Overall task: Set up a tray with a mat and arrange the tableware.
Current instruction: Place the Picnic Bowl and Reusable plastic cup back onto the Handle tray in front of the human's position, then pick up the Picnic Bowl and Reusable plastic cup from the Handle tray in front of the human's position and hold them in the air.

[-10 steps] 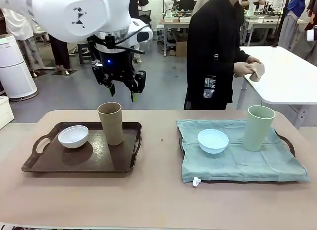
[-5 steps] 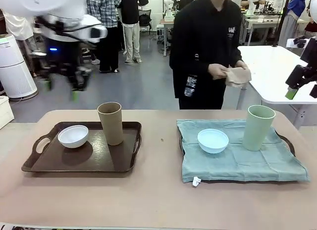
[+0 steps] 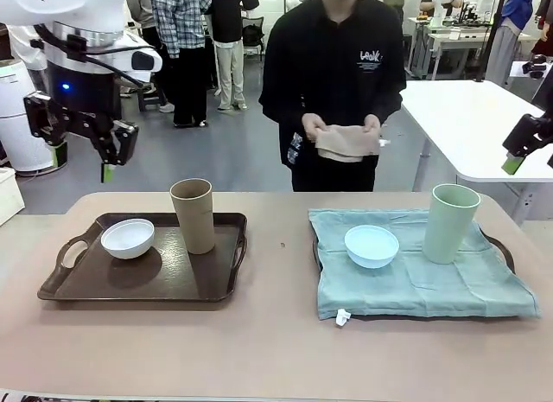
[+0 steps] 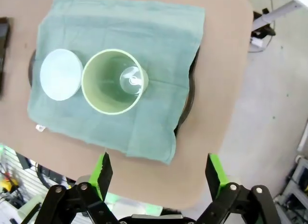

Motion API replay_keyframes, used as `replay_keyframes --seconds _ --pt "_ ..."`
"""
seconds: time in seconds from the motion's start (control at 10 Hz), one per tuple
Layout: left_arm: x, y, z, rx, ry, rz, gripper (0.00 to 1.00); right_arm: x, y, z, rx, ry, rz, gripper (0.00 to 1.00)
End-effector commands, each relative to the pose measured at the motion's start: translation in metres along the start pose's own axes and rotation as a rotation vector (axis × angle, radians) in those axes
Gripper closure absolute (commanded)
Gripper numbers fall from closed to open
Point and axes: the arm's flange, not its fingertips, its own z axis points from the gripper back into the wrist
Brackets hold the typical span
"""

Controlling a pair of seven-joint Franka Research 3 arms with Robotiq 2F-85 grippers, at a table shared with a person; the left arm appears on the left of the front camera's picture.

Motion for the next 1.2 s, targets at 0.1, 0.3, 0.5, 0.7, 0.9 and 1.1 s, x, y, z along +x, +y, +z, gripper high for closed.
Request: replay_keyframes --seconds 0.1,0.3,0.5,0.7,0.9,1.1 --pt "0.004 0.002 0.002 -0.002 -0.013 0.018 0.29 0.000 0.000 0.000 0.000 0.000 0.000 0.00" --pt "0.004 0.002 0.002 -0.002 -0.013 0.018 0.29 0.000 0.000 0.000 0.000 0.000 0.000 0.00" --pt "0.004 0.002 0.002 -0.002 -0.013 0.018 0.29 0.000 0.000 0.000 0.000 0.000 0.000 0.00" --pt "0.004 0.002 0.002 -0.002 -0.013 0.018 0.29 0.000 0.000 0.000 0.000 0.000 0.000 0.00" --pt "0.004 0.002 0.002 -0.002 -0.013 0.018 0.29 0.000 0.000 0.000 0.000 0.000 0.000 0.00" --pt "0.012 0.042 0.021 -0.317 -0.061 -0.103 0.29 -0.005 -0.002 0.032 0.230 0.029 -0.041 0.00"
